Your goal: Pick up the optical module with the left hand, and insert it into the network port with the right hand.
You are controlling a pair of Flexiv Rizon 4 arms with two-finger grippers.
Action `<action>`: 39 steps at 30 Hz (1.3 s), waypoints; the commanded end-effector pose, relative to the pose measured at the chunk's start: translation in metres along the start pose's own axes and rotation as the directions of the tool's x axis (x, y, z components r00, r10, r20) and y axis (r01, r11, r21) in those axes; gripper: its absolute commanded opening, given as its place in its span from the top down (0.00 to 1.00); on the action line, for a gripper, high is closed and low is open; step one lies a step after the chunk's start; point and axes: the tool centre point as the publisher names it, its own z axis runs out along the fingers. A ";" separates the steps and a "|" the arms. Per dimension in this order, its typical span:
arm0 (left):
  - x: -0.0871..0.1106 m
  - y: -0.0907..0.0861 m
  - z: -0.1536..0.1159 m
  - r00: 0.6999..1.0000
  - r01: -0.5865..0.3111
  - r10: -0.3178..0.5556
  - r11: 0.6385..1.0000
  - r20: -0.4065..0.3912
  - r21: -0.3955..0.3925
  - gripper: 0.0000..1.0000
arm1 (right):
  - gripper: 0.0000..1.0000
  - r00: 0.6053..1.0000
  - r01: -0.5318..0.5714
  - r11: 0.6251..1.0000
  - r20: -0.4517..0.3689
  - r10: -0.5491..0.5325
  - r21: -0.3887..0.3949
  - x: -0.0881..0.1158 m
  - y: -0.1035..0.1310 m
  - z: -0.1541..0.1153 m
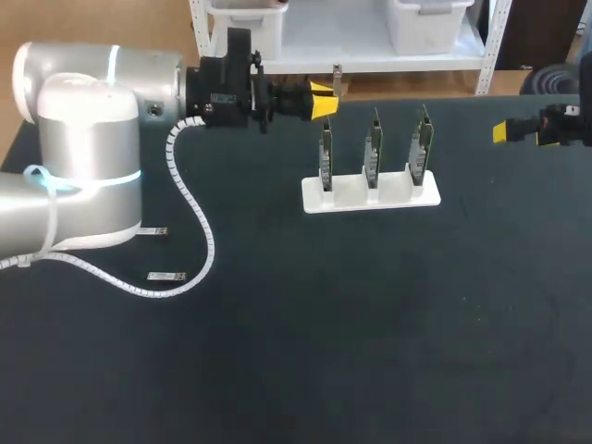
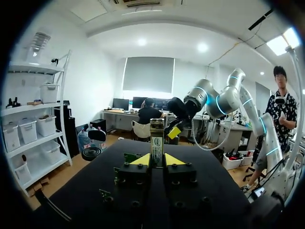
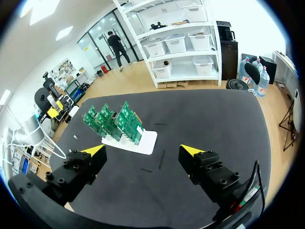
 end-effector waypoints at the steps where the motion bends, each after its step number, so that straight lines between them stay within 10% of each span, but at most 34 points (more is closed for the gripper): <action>1: 0.007 0.009 0.005 1.000 -0.002 0.002 1.000 0.007 0.009 1.00 | 0.00 1.000 0.000 1.000 0.001 0.000 0.009 0.001 0.002 -0.001; 39: 0.029 0.031 -0.014 1.000 -0.012 0.013 1.000 0.007 -0.021 1.00 | 0.00 1.000 0.000 1.000 0.001 0.000 0.009 0.001 0.002 -0.001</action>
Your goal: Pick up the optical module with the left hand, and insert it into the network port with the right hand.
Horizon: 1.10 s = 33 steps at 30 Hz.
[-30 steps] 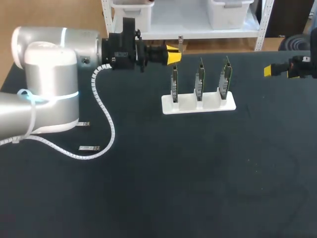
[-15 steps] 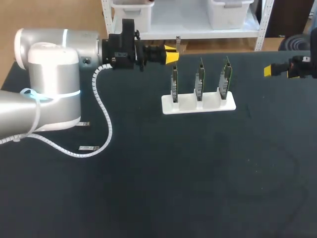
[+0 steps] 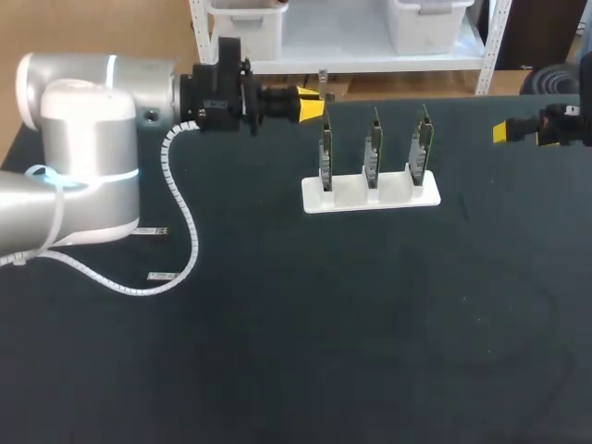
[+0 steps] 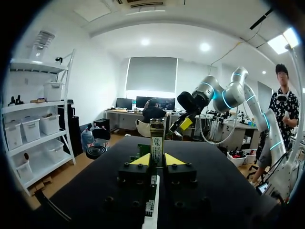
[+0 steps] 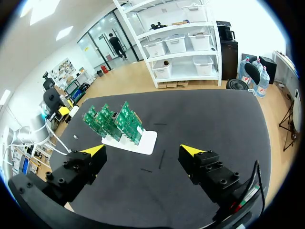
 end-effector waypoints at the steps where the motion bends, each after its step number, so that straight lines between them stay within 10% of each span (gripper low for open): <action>1: 0.003 -0.003 -0.002 1.000 -0.004 0.004 1.000 0.009 0.002 1.00 | 0.00 1.000 0.000 1.000 0.001 0.000 0.009 0.001 0.002 -0.001; 33: -0.002 -0.004 0.009 1.000 -0.006 0.006 1.000 -0.011 0.016 1.00 | 0.00 1.000 0.000 1.000 0.001 0.000 0.009 0.001 0.002 -0.001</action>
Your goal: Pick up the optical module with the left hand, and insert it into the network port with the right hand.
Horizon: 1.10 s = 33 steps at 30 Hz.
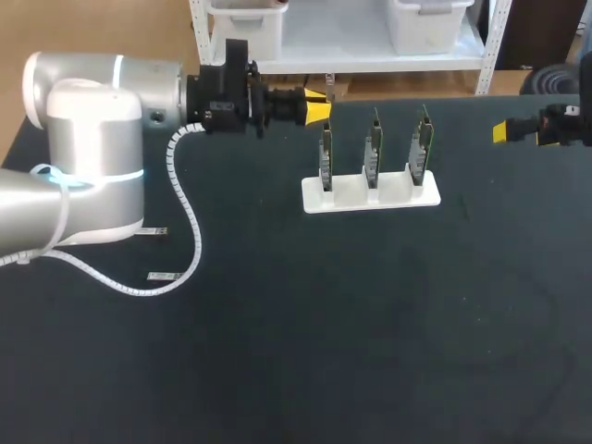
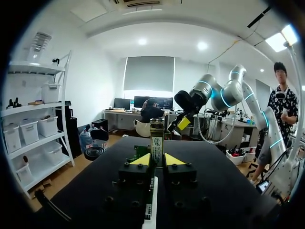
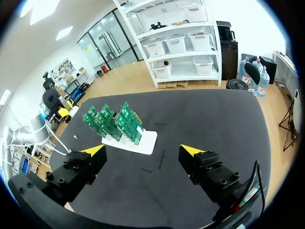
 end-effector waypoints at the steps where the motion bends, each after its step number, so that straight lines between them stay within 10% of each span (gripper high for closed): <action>1: 0.000 0.002 0.000 1.000 0.011 -0.011 1.000 -0.011 -0.005 1.00 | 0.00 1.000 0.000 1.000 0.001 0.000 0.009 0.001 0.002 -0.001; 33: 0.013 0.012 0.005 0.999 0.033 -0.033 0.999 -0.029 -0.003 1.00 | 0.00 1.000 0.000 1.000 0.001 0.000 0.009 0.001 0.002 -0.001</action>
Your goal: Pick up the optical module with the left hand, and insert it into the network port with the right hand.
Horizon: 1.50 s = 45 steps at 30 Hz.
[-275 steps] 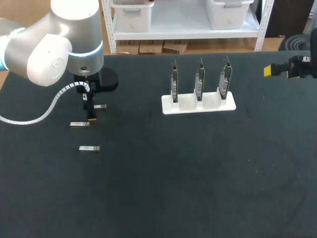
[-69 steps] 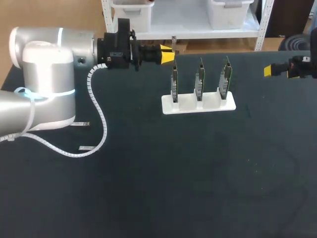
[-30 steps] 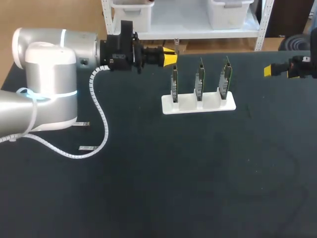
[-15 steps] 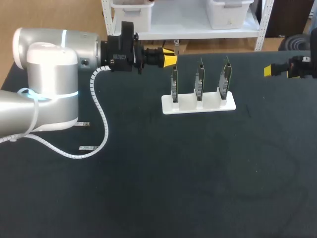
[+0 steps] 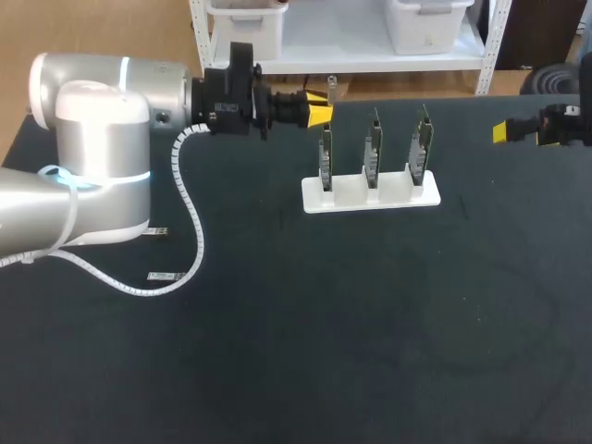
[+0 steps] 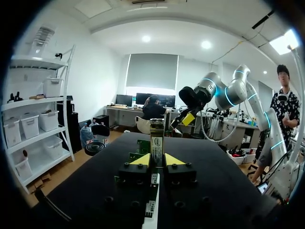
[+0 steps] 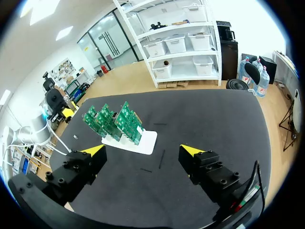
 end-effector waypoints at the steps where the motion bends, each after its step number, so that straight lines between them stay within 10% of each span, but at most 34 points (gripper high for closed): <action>1: 0.001 0.003 0.000 1.000 0.003 -0.003 1.000 -0.006 0.009 1.00 | 0.00 1.000 0.000 1.000 0.001 0.000 0.009 0.001 0.002 -0.001; 15: 0.001 0.003 -0.001 1.000 -0.001 0.001 1.000 -0.015 0.002 1.00 | 0.00 1.000 0.000 1.000 0.001 0.000 0.009 0.001 0.002 -0.001; 29: 0.001 0.003 -0.001 1.000 -0.001 0.001 1.000 -0.015 0.002 1.00 | 0.00 0.908 0.397 0.889 -0.044 -0.416 -0.228 -0.071 -0.007 0.013; 45: 0.001 0.003 -0.001 1.000 -0.001 0.001 1.000 -0.015 0.002 1.00 | 0.00 0.909 0.393 0.885 -0.037 -0.414 -0.251 -0.086 0.005 0.031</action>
